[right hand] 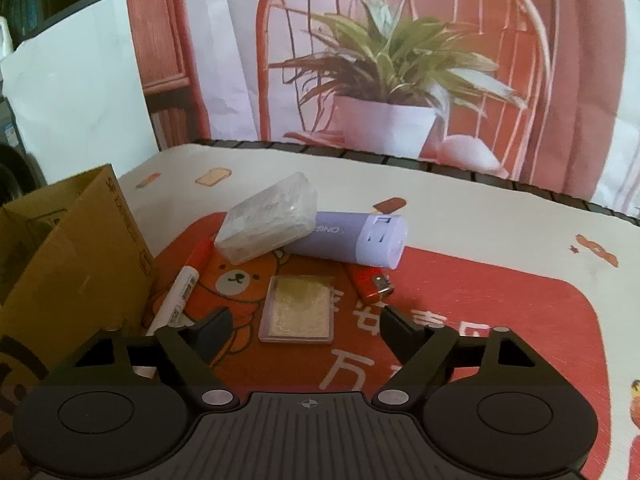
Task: Organize rigid objects
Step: 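Move the open right gripper to the gold card case and grasp it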
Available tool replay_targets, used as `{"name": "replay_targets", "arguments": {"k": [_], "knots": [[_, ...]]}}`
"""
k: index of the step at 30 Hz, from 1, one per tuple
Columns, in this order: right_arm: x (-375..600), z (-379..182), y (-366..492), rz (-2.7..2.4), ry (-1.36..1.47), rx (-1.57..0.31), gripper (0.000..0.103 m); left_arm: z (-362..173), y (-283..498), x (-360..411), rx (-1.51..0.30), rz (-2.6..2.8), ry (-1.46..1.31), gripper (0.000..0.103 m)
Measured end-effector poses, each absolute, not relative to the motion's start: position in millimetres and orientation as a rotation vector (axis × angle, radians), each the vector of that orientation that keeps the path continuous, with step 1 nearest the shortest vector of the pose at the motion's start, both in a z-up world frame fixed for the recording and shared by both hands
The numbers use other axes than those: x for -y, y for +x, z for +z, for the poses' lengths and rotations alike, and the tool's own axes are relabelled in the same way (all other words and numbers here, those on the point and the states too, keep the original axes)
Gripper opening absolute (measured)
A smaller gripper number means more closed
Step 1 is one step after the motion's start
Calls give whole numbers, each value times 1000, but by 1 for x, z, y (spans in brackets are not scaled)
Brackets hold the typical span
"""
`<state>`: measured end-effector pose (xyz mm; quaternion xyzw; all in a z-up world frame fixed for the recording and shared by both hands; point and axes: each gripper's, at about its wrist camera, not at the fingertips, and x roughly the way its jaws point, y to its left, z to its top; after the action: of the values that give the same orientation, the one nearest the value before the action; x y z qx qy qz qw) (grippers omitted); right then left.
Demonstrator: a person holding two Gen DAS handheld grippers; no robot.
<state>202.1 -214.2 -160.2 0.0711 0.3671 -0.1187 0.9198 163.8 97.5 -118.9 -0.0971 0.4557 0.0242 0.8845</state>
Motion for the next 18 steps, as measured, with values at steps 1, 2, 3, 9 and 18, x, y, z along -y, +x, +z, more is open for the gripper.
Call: {"name": "replay_targets", "arguments": {"k": [1,2,3,9,18], "knots": [[214,-162,205,-238,140,-762,71,-119,164,-97,-948,50,-202,25],[213,-164,209,-230,136,-771,69,-119,164,-97,-948,50,-202,25],[212,-166,212,-223,135,-779,66,-119,164,-97,-948,50,-202,25],[209,-172,226,-213,112,-796,59,-119,164,-97,-948,51,-201,25],[207,-173,235,-242,67,-806,47,-119,164,-97,-948,51,-202,25]]}}
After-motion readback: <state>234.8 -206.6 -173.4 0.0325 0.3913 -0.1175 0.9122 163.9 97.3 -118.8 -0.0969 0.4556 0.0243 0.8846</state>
